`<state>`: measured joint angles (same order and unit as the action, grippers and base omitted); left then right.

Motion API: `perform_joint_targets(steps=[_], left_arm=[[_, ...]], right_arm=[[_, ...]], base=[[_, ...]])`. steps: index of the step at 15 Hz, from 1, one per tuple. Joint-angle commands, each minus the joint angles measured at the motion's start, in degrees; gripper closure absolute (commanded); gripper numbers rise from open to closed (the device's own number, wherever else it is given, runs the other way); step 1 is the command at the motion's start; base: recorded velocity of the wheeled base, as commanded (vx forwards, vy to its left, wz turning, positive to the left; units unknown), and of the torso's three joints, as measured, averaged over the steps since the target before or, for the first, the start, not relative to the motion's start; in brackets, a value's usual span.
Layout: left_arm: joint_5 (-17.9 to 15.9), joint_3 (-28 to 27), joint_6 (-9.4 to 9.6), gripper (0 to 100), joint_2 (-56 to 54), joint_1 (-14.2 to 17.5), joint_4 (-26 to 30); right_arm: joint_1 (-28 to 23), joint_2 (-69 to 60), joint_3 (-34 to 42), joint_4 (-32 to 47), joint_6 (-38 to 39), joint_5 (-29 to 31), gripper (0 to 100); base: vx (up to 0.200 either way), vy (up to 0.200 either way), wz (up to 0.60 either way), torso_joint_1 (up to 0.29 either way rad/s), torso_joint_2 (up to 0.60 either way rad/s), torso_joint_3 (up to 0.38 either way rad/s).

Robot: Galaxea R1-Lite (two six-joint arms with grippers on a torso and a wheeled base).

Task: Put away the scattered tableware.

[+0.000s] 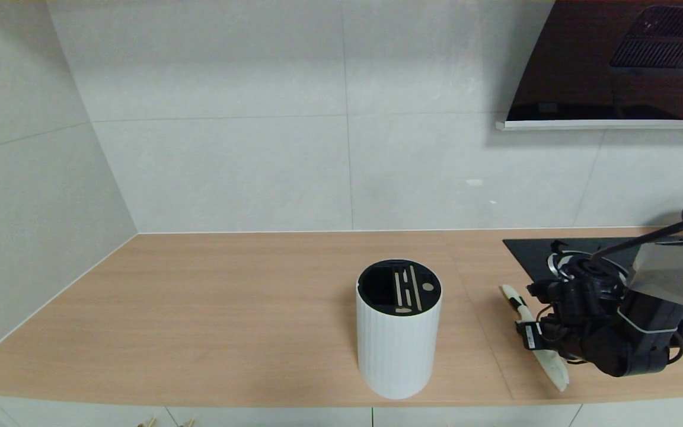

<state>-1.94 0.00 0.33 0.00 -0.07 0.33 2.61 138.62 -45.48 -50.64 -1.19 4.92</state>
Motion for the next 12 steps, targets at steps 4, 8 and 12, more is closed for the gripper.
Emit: perform_joint_targets(steps=[4, 8, 12], left_arm=[[0.0, 0.0, 0.02, 0, 0.0, 0.0, 0.0], [0.0, 0.0, 0.02, 0, 0.0, 0.0, 0.0], [0.0, 0.0, 0.02, 0, 0.0, 0.0, 0.0]], right_arm=[[0.6, -9.3, 3.6, 0.1, 0.9, 1.2, 100], [3.7, -21.7, 7.6, 0.5, 2.2, 1.1, 100], [8.4, -34.5, 11.3, 1.8, 2.2, 1.2, 100]], base=[[0.0, 0.0, 0.0, 0.0, 0.0, 0.0], [0.0, 0.0, 0.0, 0.0, 0.0, 0.0], [0.0, 0.0, 0.0, 0.0, 0.0, 0.0]])
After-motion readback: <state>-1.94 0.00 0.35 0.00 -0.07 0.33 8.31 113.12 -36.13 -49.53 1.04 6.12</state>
